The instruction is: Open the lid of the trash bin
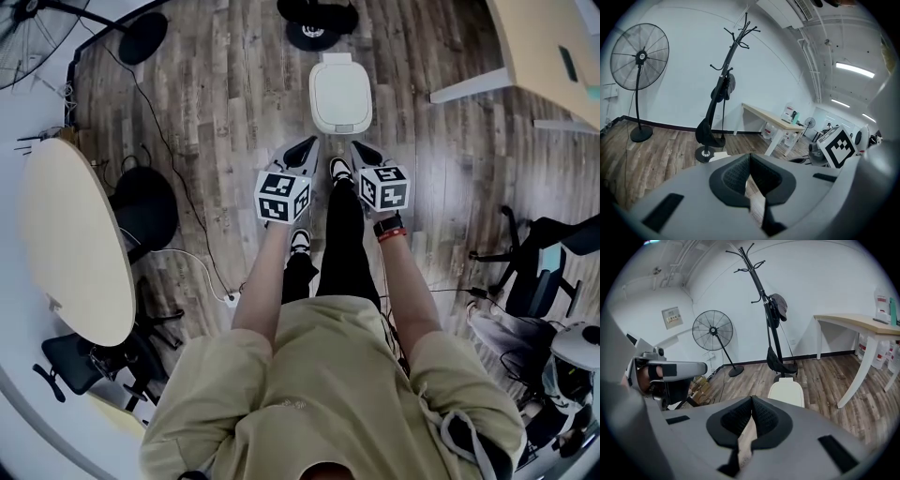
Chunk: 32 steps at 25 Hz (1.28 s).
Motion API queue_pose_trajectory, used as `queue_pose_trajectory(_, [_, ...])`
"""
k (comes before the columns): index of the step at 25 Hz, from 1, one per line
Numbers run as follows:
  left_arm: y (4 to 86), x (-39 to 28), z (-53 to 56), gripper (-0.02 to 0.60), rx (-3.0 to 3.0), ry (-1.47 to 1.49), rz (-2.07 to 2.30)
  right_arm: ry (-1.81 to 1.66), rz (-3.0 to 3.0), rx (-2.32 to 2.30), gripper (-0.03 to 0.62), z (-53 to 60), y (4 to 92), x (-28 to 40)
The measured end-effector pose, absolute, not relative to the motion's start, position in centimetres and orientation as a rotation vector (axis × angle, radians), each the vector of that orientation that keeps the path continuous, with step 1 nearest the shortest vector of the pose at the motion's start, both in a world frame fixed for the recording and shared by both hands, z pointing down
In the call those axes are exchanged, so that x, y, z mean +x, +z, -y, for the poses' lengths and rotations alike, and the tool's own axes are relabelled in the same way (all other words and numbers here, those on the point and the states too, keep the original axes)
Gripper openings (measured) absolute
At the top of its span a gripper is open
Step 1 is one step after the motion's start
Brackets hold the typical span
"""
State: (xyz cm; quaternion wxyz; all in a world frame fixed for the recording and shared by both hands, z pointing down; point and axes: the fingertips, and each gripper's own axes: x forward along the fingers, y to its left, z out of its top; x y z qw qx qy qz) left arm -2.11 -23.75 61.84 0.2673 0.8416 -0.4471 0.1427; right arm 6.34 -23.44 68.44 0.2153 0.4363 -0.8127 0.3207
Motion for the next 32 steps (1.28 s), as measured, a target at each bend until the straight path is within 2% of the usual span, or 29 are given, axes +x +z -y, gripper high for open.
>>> queue_pose_trajectory(32, [75.7,-0.8,27.0,0.023,2.27,0.428,1.13,1.006,2.117,1.075,0.016,27.7,86.7,6.7])
